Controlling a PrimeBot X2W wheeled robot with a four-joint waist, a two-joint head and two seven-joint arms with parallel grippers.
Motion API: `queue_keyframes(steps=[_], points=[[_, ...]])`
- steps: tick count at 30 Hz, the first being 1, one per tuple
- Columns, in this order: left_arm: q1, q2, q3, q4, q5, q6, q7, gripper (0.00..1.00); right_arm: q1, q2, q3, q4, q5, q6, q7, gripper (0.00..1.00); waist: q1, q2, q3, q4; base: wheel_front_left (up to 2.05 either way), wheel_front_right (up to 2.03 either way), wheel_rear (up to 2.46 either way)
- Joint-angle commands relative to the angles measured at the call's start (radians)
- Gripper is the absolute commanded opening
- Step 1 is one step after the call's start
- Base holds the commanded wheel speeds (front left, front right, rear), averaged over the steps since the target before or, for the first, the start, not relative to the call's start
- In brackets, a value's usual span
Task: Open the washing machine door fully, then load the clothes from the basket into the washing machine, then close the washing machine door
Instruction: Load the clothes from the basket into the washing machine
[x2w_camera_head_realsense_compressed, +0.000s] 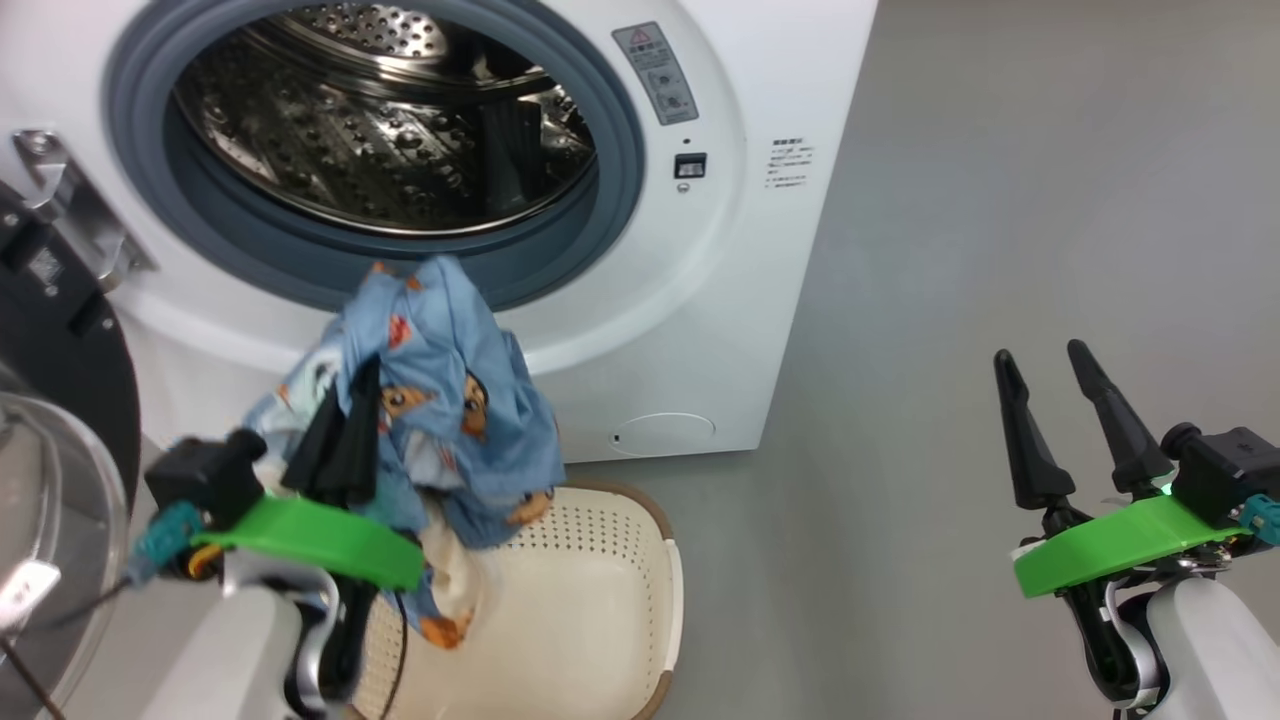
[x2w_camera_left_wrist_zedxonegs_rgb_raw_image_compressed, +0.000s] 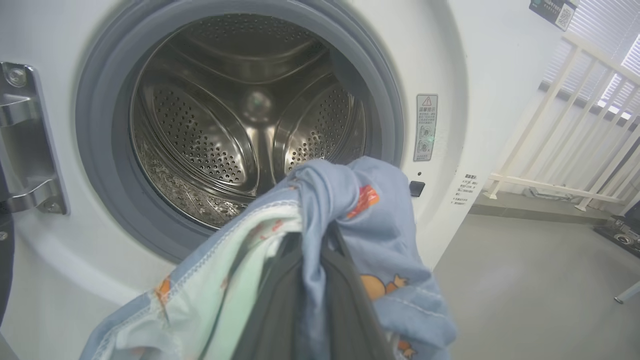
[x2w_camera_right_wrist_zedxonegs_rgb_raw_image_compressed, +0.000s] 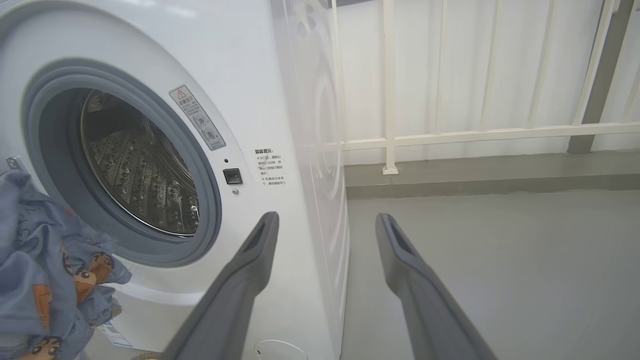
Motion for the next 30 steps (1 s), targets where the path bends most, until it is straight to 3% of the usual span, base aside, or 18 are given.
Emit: queue_keyframes(steps=[1,10,30], points=[[-0.079,0.031,0.042,0.001,0.011,-0.003,0.002,0.0,-0.018,-0.013,0.026,-0.021,0.007,0.004,-0.008,1.0,0.0,-0.0001,0.008,-0.019,0.0,0.0,0.0],[-0.29,0.045,0.05,0.169,0.015,-0.031,0.042,0.0,-0.04,-0.001,0.031,-0.036,0.002,0.004,-0.008,1.0,0.0,-0.0001,0.084,-0.074,0.0,0.0,0.0],[-0.828,0.087,0.037,0.672,0.074,-0.089,0.005,0.0,-0.136,0.054,0.035,-0.103,-0.037,0.004,-0.008,1.0,0.0,-0.0001,0.43,-0.224,0.0,0.0,0.0]])
